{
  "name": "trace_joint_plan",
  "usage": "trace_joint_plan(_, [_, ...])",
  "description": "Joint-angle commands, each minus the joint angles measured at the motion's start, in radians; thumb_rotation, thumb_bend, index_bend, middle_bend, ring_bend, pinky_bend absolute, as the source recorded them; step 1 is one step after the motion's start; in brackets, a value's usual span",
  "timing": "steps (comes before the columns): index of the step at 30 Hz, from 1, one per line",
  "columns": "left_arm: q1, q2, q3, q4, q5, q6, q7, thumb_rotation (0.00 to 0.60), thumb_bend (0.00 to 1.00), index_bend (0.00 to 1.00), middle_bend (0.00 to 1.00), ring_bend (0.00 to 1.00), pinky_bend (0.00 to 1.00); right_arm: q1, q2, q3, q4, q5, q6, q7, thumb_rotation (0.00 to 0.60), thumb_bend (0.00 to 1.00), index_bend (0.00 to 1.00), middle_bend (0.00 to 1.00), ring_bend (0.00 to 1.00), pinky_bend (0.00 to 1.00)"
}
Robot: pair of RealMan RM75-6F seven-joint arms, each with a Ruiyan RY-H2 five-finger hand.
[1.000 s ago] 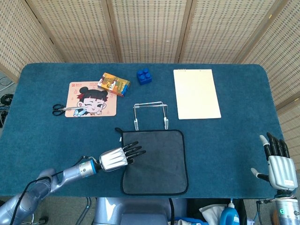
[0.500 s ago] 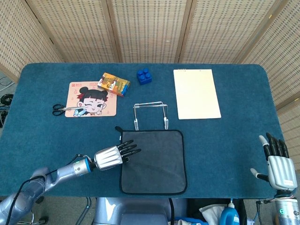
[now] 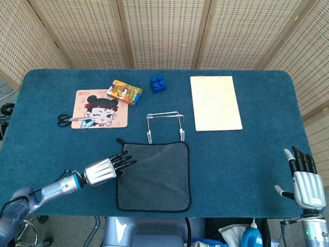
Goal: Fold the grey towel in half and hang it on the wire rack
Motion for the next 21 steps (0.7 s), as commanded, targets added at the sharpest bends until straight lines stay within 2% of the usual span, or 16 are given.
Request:
trace_joint_plan(1, [0.010, 0.011, -0.002, 0.006, -0.004, 0.018, -0.011, 0.600, 0.50, 0.79, 0.00, 0.00, 0.00, 0.001, -0.001, 0.000, -0.001, 0.000, 0.000, -0.004, 0.600, 0.00, 0.00, 0.00, 0.00, 0.00])
trace_joint_plan(8, [0.037, 0.056, 0.017, 0.019, 0.011, 0.060, -0.023, 0.600, 0.50, 0.79, 0.00, 0.00, 0.00, 0.002, -0.002, 0.000, -0.002, 0.003, -0.004, -0.007, 0.600, 0.00, 0.00, 0.00, 0.00, 0.00])
trace_joint_plan(18, [0.137, 0.148, 0.033, 0.019, -0.019, 0.078, -0.114, 0.600, 0.50, 0.78, 0.00, 0.00, 0.00, 0.002, -0.003, 0.002, 0.000, 0.008, -0.005, -0.006, 0.600, 0.00, 0.00, 0.00, 0.00, 0.00])
trace_joint_plan(21, [0.153, 0.168, 0.042, 0.034, -0.008, 0.096, -0.099, 0.600, 0.50, 0.77, 0.00, 0.00, 0.00, 0.003, -0.005, 0.000, 0.000, 0.009, -0.008, -0.013, 0.600, 0.00, 0.00, 0.00, 0.00, 0.00])
